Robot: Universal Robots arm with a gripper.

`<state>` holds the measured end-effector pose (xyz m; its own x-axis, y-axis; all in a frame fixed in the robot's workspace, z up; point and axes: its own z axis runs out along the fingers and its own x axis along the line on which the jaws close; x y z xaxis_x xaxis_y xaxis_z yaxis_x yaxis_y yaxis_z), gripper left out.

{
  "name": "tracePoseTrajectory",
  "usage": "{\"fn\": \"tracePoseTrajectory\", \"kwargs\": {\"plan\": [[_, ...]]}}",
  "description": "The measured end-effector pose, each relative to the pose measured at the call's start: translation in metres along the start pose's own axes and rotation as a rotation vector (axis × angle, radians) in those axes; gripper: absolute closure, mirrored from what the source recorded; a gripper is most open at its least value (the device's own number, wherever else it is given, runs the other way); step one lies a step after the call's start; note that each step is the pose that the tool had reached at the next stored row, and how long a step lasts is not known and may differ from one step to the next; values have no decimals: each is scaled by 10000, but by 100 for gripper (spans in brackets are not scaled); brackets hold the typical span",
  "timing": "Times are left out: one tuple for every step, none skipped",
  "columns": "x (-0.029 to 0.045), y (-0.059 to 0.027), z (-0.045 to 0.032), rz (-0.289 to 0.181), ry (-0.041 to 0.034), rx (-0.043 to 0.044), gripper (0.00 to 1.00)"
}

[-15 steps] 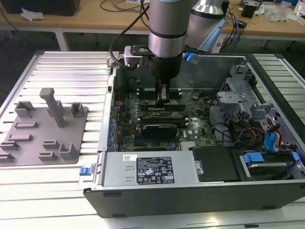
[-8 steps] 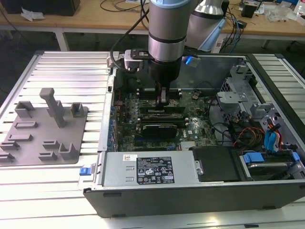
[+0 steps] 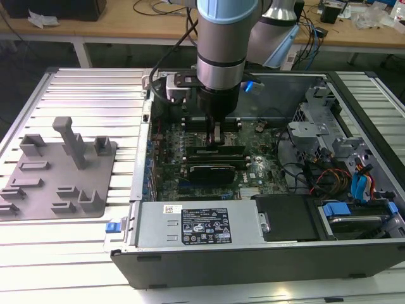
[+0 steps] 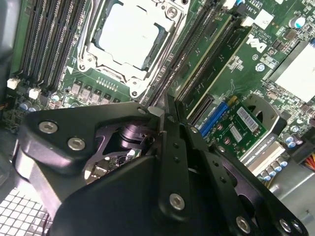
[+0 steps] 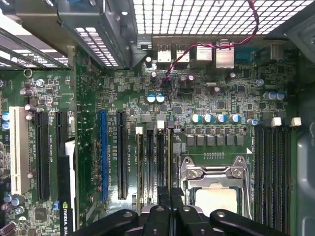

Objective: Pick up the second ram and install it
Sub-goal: 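Insert the second ram into the second slot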

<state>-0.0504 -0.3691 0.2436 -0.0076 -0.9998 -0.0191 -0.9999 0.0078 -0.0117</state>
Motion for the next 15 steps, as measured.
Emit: {"fn": "tracePoseTrajectory", "kwargs": {"plan": [[0, -14, 2, -23, -3, 0, 91], [0, -40, 4, -25, -3, 0, 91], [3, -47, 6, -24, -2, -1, 91], [9, -47, 8, -23, -3, -1, 91], [15, -47, 8, -21, -2, -2, 91], [18, -47, 9, -6, -3, -1, 91], [21, -46, 12, 49, 2, -2, 91], [21, -47, 14, 99, 15, 0, 91], [21, -48, 16, 135, 36, 2, 91], [21, -47, 19, 185, 54, 2, 91], [21, -47, 20, 209, 62, 2, 91], [21, -47, 21, 226, 70, 3, 91], [22, -47, 22, 227, 73, 3, 91], [21, -47, 23, 228, 71, 4, 91], [21, -47, 23, 228, 72, 4, 91]]}}
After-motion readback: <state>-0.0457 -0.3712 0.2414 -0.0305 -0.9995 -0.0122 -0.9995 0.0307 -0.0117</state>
